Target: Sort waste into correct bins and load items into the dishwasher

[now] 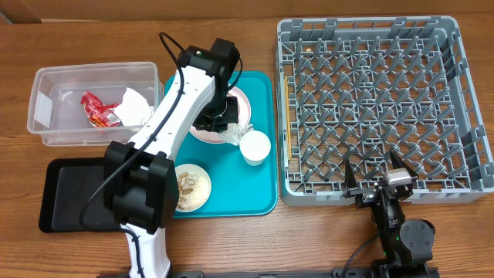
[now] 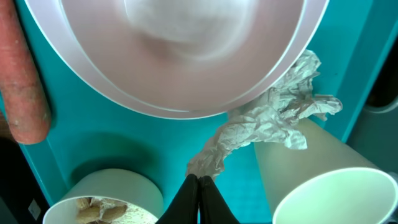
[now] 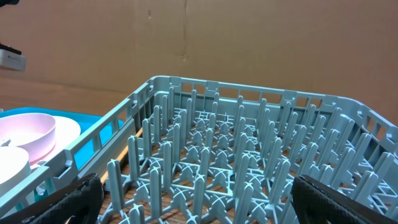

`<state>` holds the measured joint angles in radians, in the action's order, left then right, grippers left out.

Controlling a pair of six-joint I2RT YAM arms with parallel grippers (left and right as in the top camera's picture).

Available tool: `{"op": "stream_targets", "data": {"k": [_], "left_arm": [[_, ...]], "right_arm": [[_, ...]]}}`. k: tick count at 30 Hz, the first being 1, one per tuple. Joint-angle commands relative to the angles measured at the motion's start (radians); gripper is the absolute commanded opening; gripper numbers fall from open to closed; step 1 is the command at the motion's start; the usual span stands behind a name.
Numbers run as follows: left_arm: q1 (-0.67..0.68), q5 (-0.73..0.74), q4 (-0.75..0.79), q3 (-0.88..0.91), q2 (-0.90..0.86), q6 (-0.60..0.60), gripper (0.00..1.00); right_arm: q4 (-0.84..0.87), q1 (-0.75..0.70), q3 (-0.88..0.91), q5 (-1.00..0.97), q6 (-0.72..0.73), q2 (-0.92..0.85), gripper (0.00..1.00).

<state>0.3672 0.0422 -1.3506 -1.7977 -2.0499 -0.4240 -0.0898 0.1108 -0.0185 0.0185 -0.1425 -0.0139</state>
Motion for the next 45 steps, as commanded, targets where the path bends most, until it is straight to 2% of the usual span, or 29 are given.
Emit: {"op": "stream_targets", "data": {"k": [1,10,13,16,22,27,30,35,38,45], "left_arm": [[0.003,-0.011,-0.028,-0.024,0.008,-0.001,0.04],[-0.01,-0.068,-0.03,-0.022,0.008,-0.006,0.04],[-0.01,-0.187,-0.054,-0.022,0.008,-0.011,0.04],[-0.032,-0.324,-0.118,-0.022,0.008,-0.145,0.04],[-0.066,-0.237,-0.126,-0.022,0.008,-0.175,0.04],[-0.053,-0.224,-0.117,-0.022,0.008,-0.175,0.05],[-0.037,-0.223,-0.098,-0.018,0.008,-0.175,0.12],[-0.003,-0.202,-0.081,0.005,0.008,-0.175,0.36],[0.007,-0.203,-0.083,0.025,0.008,-0.174,0.44],[0.007,-0.201,-0.061,0.15,0.008,-0.174,0.51]], "right_arm": [[0.006,-0.006,0.01,-0.005,-0.004,0.011,1.0],[0.006,-0.006,0.01,-0.005,-0.004,0.011,1.0],[0.006,-0.006,0.01,-0.005,-0.004,0.011,1.0],[0.006,-0.006,0.01,-0.005,-0.004,0.011,1.0],[0.006,-0.006,0.01,-0.005,-0.004,0.011,1.0],[0.006,-0.006,0.01,-0.005,-0.004,0.011,1.0],[0.006,-0.006,0.01,-0.005,-0.003,0.011,1.0],[0.006,-0.006,0.01,-0.005,-0.004,0.011,1.0],[0.006,-0.006,0.01,-0.005,-0.004,0.011,1.0],[0.006,-0.006,0.01,-0.005,-0.004,0.011,1.0]]}}
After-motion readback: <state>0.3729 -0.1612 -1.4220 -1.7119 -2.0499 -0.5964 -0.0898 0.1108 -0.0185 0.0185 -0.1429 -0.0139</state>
